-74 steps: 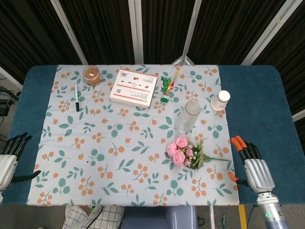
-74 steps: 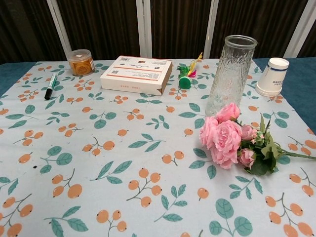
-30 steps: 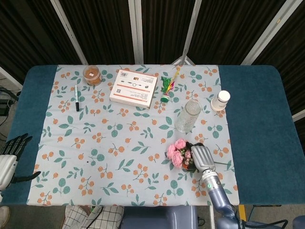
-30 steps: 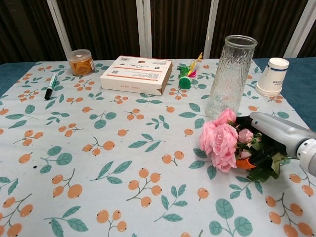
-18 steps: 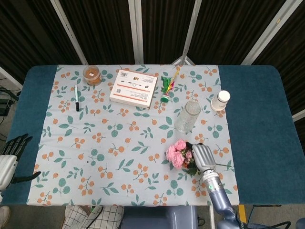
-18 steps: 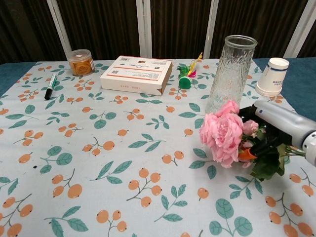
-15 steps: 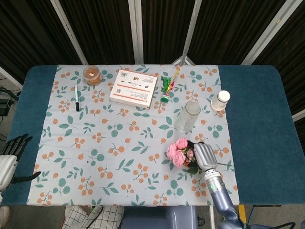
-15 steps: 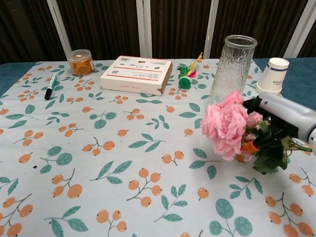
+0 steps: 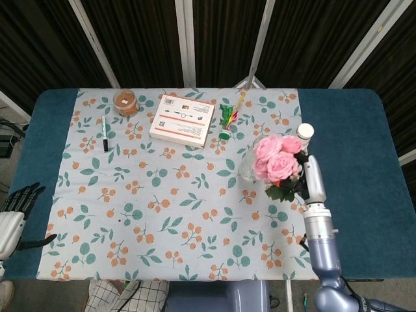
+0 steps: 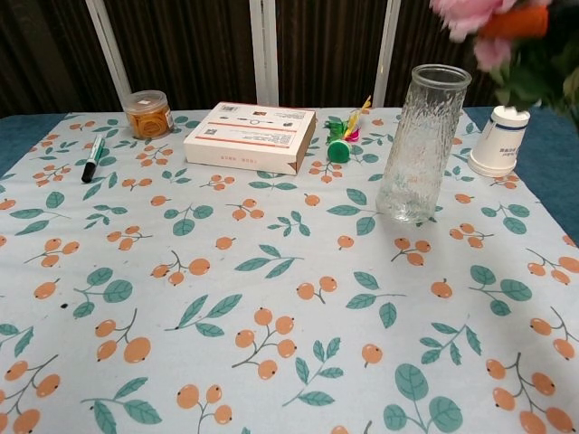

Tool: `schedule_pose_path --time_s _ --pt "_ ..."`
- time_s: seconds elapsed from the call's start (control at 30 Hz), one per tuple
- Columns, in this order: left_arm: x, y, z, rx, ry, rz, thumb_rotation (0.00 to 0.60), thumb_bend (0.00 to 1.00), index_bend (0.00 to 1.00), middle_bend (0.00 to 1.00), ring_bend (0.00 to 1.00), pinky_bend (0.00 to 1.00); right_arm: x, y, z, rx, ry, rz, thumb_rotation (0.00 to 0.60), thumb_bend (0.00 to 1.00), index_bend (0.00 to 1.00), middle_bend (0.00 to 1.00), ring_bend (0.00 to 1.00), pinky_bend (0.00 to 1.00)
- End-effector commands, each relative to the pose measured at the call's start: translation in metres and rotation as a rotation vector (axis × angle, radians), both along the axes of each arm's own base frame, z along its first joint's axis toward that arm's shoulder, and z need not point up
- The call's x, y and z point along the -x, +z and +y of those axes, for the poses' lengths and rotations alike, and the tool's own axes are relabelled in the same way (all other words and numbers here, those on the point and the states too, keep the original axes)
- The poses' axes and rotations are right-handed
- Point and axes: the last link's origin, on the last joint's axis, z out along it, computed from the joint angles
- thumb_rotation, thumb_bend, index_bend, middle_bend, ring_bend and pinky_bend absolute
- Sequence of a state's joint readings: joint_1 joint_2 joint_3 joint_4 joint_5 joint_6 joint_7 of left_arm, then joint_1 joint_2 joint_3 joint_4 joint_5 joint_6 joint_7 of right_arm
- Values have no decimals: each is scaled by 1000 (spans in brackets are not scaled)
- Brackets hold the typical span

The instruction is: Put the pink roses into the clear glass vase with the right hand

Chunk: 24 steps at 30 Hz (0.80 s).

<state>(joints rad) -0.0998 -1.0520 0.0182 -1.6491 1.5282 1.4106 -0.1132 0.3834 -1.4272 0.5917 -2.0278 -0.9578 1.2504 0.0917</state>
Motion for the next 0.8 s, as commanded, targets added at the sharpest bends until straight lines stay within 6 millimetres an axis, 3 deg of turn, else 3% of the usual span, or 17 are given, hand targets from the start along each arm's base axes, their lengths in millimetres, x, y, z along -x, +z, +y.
schedule_pose_path --time_s 0.03,0.33,0.8 --pt "0 0 0 1 0 0 600 0 0 0 0 0 -15 26 -23 69 13 -180 600 276 444 555 523 371" --pt "0 -1 1 8 7 -2 600 0 0 0 0 0 -43 50 -68 184 30 -516 600 275 441 555 519 371" --pt "2 1 3 5 26 -21 600 0 0 0 0 0 -86 35 -113 154 53 -552 600 275 439 555 519 371"
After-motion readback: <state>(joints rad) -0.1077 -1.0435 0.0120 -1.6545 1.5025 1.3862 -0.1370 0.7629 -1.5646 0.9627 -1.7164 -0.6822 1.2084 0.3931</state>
